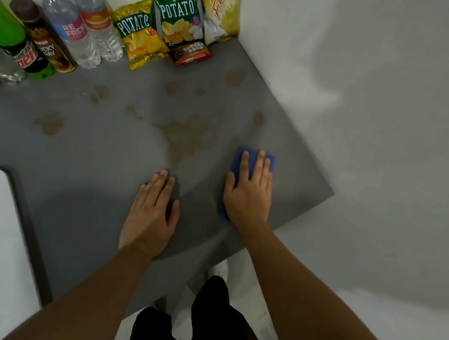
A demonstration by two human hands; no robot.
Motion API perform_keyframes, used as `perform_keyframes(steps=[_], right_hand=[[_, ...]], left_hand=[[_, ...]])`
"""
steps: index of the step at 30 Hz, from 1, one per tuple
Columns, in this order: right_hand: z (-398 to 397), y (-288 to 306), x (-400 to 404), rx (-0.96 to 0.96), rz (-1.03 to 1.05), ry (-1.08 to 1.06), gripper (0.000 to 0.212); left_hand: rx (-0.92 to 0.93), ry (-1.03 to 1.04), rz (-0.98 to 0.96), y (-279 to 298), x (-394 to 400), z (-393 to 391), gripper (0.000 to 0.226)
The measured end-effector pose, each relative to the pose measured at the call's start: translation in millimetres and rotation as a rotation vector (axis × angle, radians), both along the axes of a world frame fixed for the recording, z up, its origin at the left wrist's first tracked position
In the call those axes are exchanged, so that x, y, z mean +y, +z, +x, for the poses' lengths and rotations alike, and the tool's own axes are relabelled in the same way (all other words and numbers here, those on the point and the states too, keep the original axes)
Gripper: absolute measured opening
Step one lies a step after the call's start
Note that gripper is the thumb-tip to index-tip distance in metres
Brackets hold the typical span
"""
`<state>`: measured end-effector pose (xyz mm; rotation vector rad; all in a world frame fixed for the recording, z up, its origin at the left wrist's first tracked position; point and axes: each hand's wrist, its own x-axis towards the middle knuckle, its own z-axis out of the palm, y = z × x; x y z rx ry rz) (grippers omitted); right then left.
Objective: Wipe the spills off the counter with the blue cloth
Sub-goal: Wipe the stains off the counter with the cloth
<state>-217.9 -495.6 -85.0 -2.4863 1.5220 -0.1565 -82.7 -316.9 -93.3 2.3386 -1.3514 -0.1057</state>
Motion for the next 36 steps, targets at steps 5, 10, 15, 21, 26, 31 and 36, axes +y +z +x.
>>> perform_keyframes(steps=[5, 10, 15, 21, 26, 31, 36], right_hand=[[32.3, 0.4, -40.3, -0.015, 0.065, 0.138, 0.065], [32.0, 2.0, -72.3, -0.009, 0.072, 0.093, 0.063], [12.1, 7.3, -66.4, 0.008, 0.076, 0.012, 0.062], [-14.5, 7.4, -14.6, 0.043, 0.047, 0.058, 0.063], [-12.1, 0.3, 42.1, 0.030, 0.016, 0.145, 0.064], [17.7, -3.5, 87.2, 0.029, 0.097, 0.245, 0.066], [44.2, 3.0, 111.6, -0.006, 0.123, 0.474, 0.061]], left_hand=[[0.004, -0.009, 0.009, 4.4, 0.1, -0.3, 0.053], [0.017, -0.002, 0.000, 7.2, 0.1, -0.7, 0.052], [0.043, -0.004, 0.015, 8.6, 0.8, 0.1, 0.054], [0.097, 0.000, 0.016, 11.9, 0.6, 1.8, 0.052], [0.134, -0.003, -0.027, 15.5, 3.9, 2.8, 0.048], [0.137, 0.083, -0.056, 20.6, 12.2, 5.0, 0.040], [0.207, 0.190, -0.052, 27.9, 18.2, 7.7, 0.035]])
